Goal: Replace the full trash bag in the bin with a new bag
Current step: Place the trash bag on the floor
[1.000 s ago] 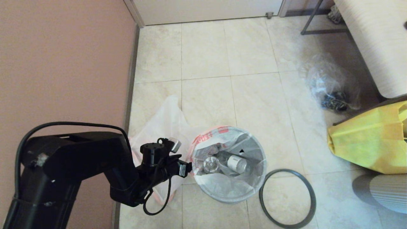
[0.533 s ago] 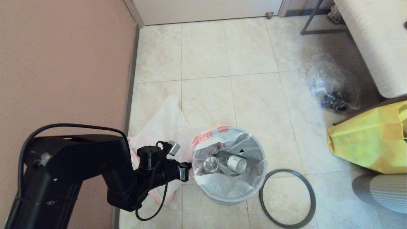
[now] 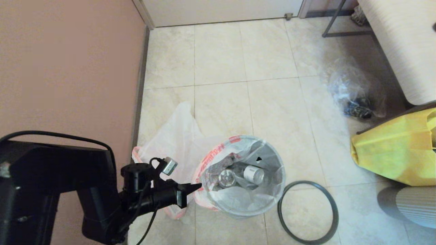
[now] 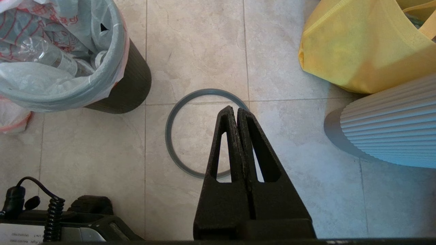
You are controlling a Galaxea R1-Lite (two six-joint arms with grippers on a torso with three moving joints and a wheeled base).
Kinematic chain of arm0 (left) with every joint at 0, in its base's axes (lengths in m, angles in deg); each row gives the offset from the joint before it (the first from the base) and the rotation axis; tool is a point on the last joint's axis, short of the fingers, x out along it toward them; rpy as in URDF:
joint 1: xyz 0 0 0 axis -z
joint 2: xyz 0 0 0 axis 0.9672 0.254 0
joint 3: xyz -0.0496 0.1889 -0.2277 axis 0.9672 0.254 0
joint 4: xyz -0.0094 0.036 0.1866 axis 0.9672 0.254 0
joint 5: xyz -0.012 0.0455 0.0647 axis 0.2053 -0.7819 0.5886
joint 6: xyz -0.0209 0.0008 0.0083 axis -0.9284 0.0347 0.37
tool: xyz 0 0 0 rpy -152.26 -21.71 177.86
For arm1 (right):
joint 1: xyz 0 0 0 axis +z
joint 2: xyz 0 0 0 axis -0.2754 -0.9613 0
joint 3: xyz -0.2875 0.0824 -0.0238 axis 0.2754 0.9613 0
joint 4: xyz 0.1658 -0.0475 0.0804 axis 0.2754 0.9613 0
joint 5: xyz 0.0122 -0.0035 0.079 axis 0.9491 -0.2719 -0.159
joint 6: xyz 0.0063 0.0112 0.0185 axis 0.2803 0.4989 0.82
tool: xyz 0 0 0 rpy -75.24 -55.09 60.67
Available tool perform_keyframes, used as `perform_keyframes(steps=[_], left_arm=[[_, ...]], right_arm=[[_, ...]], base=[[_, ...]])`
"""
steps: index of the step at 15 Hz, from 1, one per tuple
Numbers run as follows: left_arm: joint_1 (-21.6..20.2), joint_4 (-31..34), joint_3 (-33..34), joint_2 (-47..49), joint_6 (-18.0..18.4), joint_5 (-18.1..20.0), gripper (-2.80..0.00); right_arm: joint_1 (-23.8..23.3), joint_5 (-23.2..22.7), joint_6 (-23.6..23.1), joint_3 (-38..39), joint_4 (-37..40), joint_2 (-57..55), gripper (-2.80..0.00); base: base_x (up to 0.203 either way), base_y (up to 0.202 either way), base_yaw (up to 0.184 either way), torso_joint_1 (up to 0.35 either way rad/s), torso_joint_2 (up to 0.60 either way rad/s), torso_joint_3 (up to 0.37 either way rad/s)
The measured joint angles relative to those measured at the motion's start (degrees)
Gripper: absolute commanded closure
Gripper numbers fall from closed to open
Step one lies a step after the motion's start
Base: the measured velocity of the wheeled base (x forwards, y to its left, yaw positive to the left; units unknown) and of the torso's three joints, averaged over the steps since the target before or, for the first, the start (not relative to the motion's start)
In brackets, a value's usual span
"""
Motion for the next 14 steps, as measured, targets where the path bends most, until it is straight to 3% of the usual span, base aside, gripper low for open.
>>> perform_keyframes(steps=[3,5,10,14], left_arm=[[-0.3,0.0,3.4,-6.0,-9.0,8.1,0.00],[0.5,0.0,3.4,-8.4,-12.9,10.0,0.00],[4.1,-3.0,2.1,-10.5,-17.0,15.4,0.00],[7.2,-7.3,0.4,-13.7,-24.9,15.6,0.00]], right_arm=[[0.0,0.0,0.0,0.0,0.0,0.0,0.00],[0.0,0.0,0.0,0.0,0.0,0.0,0.00],[0.0,0.0,0.0,0.0,0.0,0.0,0.00],[0.0,0.0,0.0,0.0,0.0,0.0,0.00]], base=[[0.000,0.000,0.000,0.000,0.00,0.000],[0.000,0.000,0.000,0.000,0.00,0.000],[0.000,0.000,0.000,0.000,0.00,0.000],[0.000,0.000,0.000,0.000,0.00,0.000]])
